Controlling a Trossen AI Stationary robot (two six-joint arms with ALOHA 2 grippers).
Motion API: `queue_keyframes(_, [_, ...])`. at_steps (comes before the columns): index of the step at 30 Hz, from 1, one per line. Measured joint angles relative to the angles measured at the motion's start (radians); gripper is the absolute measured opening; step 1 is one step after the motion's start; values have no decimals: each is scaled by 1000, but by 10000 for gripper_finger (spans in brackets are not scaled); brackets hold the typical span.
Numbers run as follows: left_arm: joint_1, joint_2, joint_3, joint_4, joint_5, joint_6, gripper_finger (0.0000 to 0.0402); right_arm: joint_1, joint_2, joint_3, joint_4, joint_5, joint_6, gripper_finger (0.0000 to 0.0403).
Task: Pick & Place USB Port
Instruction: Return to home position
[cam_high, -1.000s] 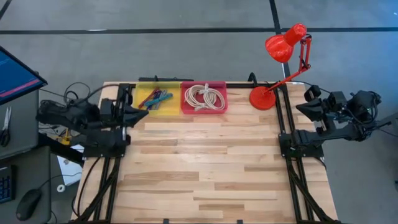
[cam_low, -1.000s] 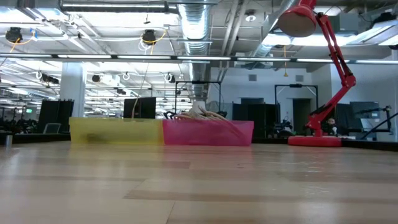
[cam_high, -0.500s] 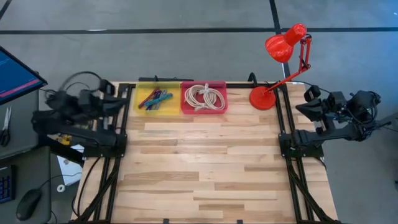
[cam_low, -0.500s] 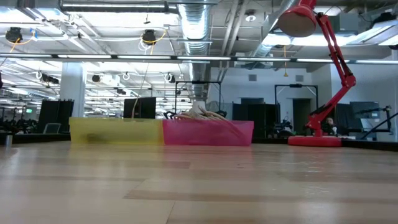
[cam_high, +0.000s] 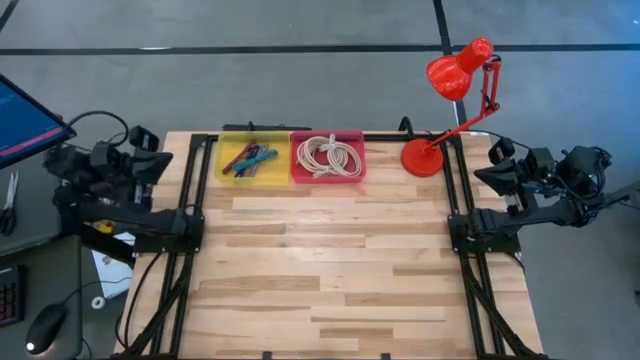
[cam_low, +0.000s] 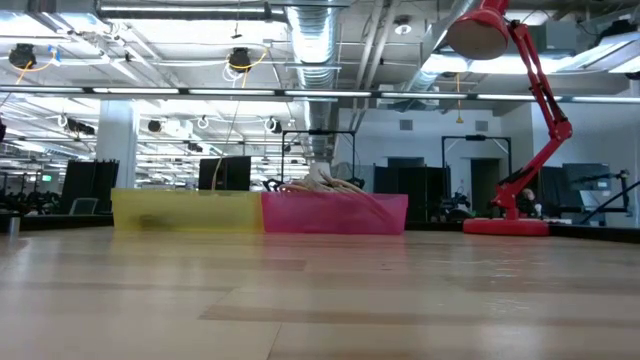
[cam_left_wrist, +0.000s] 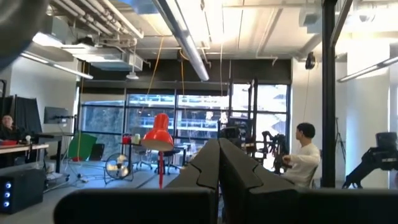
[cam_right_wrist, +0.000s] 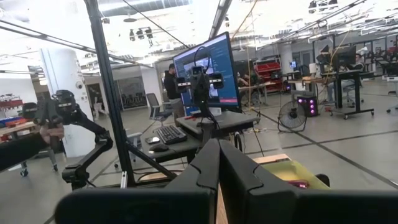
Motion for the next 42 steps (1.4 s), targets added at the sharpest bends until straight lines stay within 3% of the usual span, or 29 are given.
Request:
queue_keyframes(12, [0, -153, 0, -134, -17, -24, 3, 0, 0, 0, 4, 1, 1, 0])
queue_keyframes(17, [0, -169, 0, -213, -37, -33, 3, 0, 0, 0, 4, 2, 0, 0])
queue_keyframes(21, [0, -189, 0, -262, -126, -33, 3, 0, 0, 0, 6, 4, 0, 0])
queue_keyframes(26, [-2, -190, 3, -301, -109, -48, 3, 0, 0, 0, 7, 6, 0, 0])
queue_keyframes(33, [-2, -192, -95, -369, -116, -163, 3, 0, 0, 0, 6, 7, 0, 0])
queue_keyframes(42, [-2, -193, -341, -319, -115, -317, 3, 0, 0, 0, 4, 34, 0, 0])
